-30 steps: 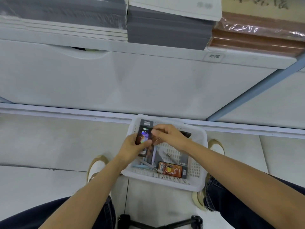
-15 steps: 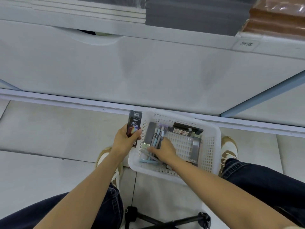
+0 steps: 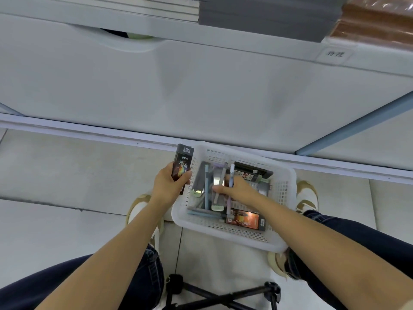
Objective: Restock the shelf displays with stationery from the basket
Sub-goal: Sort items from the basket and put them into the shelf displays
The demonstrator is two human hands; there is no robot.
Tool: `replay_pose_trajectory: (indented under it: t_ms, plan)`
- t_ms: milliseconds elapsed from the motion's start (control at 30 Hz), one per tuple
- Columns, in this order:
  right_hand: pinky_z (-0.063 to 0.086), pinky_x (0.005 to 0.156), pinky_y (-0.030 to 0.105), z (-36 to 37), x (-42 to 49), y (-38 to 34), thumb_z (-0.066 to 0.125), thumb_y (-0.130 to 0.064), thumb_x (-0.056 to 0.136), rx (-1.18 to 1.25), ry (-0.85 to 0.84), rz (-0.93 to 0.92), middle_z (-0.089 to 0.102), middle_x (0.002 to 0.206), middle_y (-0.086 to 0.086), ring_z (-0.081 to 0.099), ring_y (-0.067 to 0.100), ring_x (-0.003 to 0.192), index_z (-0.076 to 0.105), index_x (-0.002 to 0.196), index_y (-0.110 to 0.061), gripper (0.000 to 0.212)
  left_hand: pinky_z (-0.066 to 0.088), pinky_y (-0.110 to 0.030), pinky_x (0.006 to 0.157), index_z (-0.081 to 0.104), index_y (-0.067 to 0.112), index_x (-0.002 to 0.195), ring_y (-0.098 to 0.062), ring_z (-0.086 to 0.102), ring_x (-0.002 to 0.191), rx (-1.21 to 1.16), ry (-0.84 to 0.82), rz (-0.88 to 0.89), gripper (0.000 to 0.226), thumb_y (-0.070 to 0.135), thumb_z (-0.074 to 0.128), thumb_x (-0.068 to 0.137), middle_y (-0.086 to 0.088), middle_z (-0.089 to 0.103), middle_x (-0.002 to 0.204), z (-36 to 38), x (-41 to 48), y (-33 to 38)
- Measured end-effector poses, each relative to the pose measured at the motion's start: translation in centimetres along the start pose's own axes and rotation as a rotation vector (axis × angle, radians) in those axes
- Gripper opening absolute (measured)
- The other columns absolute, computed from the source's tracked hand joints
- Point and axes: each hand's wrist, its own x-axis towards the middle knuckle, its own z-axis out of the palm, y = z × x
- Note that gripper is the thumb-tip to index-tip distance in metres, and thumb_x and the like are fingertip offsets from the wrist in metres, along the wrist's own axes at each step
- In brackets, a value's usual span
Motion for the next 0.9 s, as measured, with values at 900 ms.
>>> replay_pose_trajectory:
  t_ms: [900]
  plan:
    - [0.032, 0.043, 0.016, -5.8, -7.0, -11.3, 0.049, -0.010, 0.100, 0.258, 0.167, -0.316, 0.058, 0.077, 0.006, 0.037, 0.006, 0.043, 0.064, 0.103, -0.006, 0.016, 0.054, -0.024, 0.062, 0.068, 0.001, 0.098, -0.024, 0.070, 0.082, -0.453, -0.405, -0.133, 0.020, -0.005, 0.070, 0.080, -0.014, 0.073, 0.093, 0.0, -4.1, 10.0]
